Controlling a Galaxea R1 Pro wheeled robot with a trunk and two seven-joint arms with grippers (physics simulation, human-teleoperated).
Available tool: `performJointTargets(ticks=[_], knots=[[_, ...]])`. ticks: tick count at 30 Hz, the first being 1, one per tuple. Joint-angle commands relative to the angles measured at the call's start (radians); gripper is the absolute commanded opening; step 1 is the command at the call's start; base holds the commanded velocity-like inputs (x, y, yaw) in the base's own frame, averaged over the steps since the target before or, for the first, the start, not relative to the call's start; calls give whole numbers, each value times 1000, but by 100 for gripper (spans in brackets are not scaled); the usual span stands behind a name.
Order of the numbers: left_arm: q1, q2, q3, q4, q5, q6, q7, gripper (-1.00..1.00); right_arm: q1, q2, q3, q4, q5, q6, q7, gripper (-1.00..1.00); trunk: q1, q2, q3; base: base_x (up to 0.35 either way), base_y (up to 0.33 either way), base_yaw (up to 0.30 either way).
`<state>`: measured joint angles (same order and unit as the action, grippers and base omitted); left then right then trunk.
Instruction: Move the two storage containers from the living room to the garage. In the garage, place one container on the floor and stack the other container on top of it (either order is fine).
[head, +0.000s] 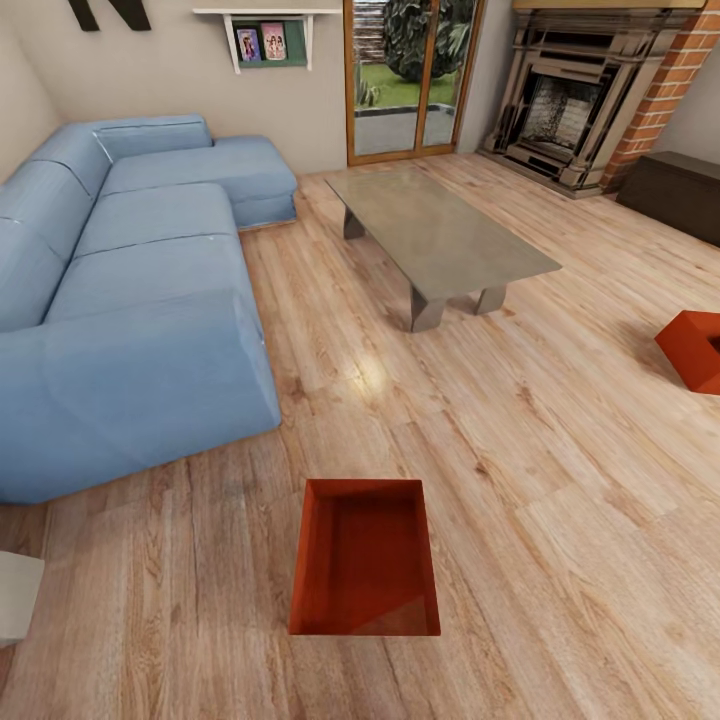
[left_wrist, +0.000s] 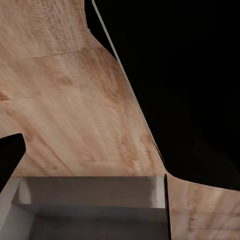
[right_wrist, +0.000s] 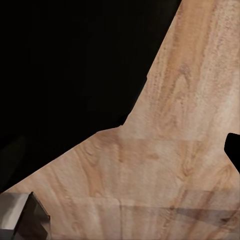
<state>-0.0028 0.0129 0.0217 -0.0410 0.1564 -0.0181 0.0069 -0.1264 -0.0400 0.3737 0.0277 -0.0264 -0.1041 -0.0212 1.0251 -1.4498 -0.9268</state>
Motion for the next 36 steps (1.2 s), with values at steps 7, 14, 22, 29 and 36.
performJointTargets(ticks=[7,14,22,29,36], knots=[[0,4,1,-1,3,-2,1,100,-1,3,10,3,-3,-6,-7,100,0,0,-1,0,0,0],[0,16,3,-201,5,15,3,100,-1,16,6,-96,-9,7,-13,100,0,0,-1,0,0,0],[-21,30,4,-446,8,205,56,100,-57,64,-10,-401,-33,166,-79,100,0,0,-1,0,0,0],[-296,14,6,-457,15,352,109,100,-451,171,-122,-283,-123,230,-130,100,0,0,-1,0,0,0],[-626,-66,5,-410,8,518,114,100,-684,204,-148,-198,-133,210,-141,100,0,0,-1,0,0,0]])
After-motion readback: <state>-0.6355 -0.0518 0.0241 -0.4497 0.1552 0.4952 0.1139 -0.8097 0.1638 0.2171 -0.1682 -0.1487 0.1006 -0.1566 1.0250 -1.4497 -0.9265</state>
